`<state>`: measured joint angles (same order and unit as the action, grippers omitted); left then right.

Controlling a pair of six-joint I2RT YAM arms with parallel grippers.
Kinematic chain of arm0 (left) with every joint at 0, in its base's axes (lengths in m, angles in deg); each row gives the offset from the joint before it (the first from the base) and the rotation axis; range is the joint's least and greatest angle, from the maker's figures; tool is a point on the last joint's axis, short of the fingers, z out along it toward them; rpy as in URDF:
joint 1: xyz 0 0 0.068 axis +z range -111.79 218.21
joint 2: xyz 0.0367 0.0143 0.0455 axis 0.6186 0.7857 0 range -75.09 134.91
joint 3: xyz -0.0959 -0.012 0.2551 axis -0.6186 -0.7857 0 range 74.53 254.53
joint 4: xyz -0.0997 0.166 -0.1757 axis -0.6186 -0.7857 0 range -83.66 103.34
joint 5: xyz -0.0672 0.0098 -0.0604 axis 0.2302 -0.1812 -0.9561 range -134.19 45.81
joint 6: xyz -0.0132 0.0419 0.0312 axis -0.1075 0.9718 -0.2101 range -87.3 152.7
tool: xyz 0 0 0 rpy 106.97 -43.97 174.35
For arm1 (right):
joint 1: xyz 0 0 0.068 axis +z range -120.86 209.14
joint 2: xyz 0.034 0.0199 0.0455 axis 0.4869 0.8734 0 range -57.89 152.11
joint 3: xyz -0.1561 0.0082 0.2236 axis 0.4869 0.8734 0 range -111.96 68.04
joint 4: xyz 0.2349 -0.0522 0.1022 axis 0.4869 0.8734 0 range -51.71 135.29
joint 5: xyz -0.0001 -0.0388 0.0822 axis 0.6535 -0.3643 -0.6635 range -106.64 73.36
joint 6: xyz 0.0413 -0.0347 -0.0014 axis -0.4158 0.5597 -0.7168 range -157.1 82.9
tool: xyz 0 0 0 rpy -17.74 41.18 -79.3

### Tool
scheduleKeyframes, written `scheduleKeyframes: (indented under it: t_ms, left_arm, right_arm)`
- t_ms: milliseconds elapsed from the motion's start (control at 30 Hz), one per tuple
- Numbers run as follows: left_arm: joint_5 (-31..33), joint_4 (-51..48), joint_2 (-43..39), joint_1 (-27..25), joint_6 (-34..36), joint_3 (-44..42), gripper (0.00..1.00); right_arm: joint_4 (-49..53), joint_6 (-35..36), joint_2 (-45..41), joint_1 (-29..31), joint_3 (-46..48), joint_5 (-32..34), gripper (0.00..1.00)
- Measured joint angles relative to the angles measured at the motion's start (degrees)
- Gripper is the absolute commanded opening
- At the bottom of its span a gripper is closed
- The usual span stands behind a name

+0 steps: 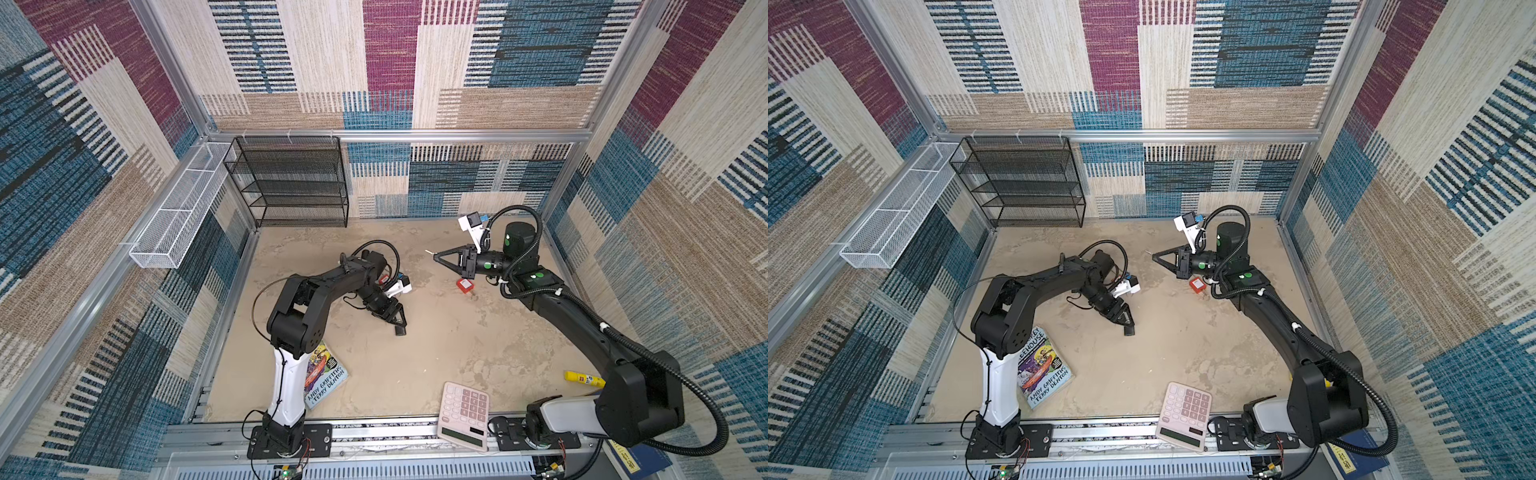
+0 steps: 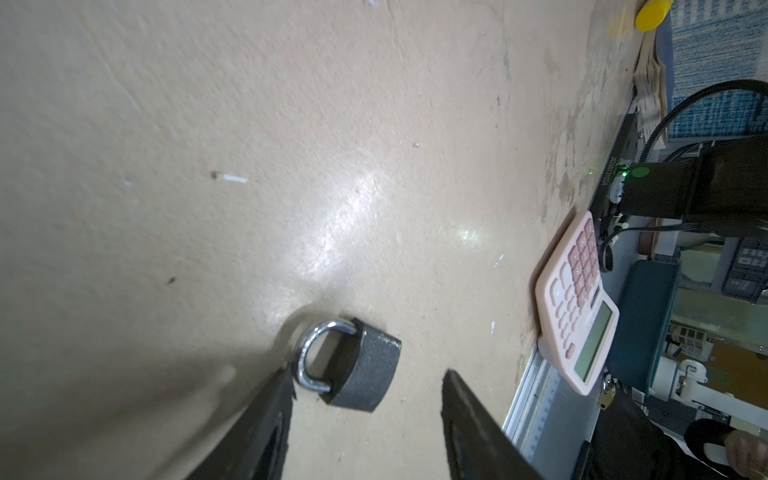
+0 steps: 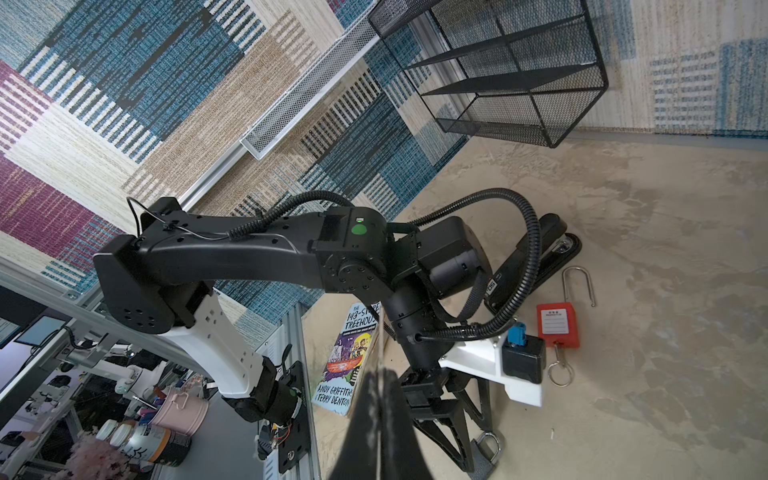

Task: Lock with the key

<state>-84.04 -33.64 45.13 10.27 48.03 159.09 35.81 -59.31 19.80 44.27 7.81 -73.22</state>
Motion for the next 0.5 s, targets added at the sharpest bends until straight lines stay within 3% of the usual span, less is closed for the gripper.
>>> scheduleKeyframes:
  t_ms: [500]
  left_arm:
    - [0.3,0.1,0.3,-0.6,-0.3,0.4,0.58]
  right_arm:
    - [0.4,0.7,-0.5,0.0,0.4,0.0,0.0]
